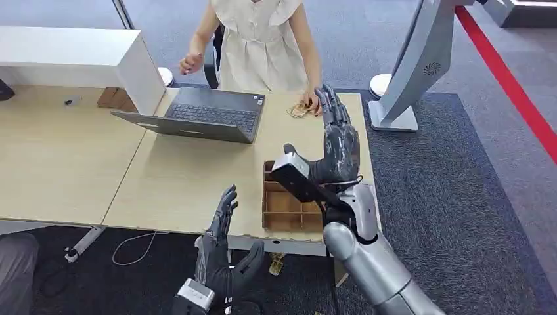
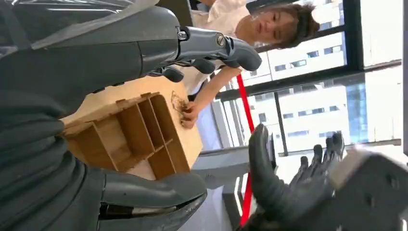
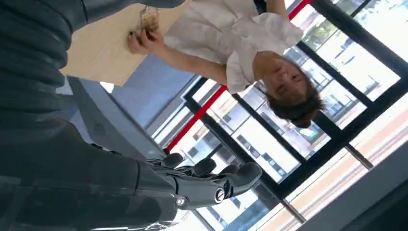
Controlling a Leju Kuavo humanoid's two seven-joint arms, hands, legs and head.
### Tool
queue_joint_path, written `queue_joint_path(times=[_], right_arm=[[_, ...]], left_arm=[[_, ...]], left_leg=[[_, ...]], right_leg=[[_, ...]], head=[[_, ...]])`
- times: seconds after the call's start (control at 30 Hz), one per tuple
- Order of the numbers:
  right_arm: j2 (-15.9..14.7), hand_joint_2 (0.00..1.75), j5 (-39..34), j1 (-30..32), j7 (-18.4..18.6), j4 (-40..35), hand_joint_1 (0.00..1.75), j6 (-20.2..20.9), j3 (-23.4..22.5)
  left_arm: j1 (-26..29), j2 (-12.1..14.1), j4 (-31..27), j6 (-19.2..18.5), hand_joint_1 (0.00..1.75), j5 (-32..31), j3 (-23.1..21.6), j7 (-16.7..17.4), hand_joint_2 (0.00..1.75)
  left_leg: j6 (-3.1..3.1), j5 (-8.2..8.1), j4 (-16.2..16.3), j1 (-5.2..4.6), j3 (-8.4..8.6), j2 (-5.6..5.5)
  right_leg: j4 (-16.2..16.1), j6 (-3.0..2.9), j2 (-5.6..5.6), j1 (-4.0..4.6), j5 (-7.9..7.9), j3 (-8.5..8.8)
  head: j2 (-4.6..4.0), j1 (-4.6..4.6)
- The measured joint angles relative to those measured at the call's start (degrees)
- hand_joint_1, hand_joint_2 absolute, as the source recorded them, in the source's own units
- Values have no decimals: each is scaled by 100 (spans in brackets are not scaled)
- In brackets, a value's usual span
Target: Pass the card to the sensor for recognition and then transmit it.
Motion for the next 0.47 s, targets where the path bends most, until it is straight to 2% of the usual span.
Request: queue_joint_path(times=[0.1, 0.17, 0.27, 0.47], right_arm=[[2, 175, -865, 696, -942, -456, 0, -2, -397], [11, 175, -1333, 1119, -1264, -665, 0, -2, -640], [13, 175, -1411, 1446, -1354, -897, 0, -2, -887], [28, 175, -1569, 1712, -1417, -1179, 0, 0, -1145]], left_arm=[[113, 61, -129, 54, 0, -57, 50, 96, 175], [196, 103, -207, 61, 0, -101, 85, 107, 175], [256, 131, -293, 61, 0, -114, 127, 144, 175], [336, 155, -408, 61, 0, -138, 181, 168, 175]], left_leg=[[0, -1, -1, 1, -1, 0], [0, -1, -2, 1, -3, -1], [0, -1, -2, 1, -3, 3], [-1, 2, -2, 0, 2, 2]], right_leg=[[0, 1, -1, 1, -4, 1], [1, 1, -1, 1, -4, 0], [1, 0, 0, 0, -3, 1], [1, 0, 0, 0, -1, 3]], head=[[0, 2], [0, 2], [0, 0], [0, 2]])
